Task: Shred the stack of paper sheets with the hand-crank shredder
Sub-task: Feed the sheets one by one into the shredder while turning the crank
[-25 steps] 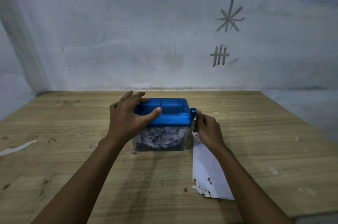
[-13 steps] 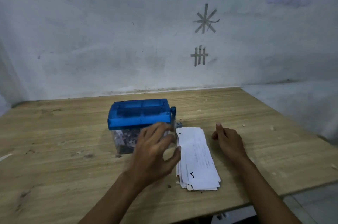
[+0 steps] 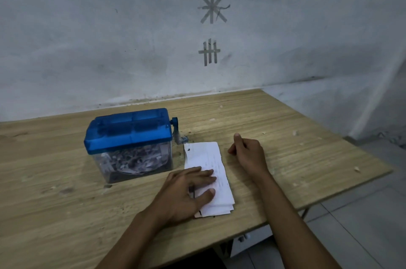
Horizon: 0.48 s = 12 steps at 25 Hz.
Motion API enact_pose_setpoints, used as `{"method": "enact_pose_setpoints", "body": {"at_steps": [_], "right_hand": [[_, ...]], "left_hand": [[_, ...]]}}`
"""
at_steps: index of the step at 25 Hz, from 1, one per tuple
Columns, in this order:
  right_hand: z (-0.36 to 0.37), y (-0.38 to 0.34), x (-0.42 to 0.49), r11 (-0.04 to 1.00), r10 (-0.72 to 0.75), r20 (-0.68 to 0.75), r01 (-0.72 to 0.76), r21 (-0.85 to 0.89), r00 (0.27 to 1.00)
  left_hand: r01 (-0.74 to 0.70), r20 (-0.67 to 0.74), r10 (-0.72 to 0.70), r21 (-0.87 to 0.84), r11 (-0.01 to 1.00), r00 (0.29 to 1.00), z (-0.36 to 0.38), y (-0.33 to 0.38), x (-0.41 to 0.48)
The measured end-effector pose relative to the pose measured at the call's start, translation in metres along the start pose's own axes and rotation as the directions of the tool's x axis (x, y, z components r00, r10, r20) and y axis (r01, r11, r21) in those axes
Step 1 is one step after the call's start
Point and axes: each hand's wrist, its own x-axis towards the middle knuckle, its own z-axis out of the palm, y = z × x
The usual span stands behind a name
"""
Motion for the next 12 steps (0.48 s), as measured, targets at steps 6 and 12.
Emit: {"method": "enact_pose_setpoints", "body": {"at_steps": [6, 12], "right_hand": [[-0.003, 0.001, -0.001, 1.0, 0.013, -0.002, -0.013, -0.007, 1.0], [-0.003, 0.001, -0.002, 1.0, 0.018, -0.006, -0.018, -0.006, 1.0]], "left_hand": [[0.04, -0.02, -0.04, 0.03, 0.999, 0.999, 0.003, 0.005, 0.002], [0.122, -0.037, -0.127, -0.109, 0.987, 0.991, -0.003, 0.019, 0.011]]}}
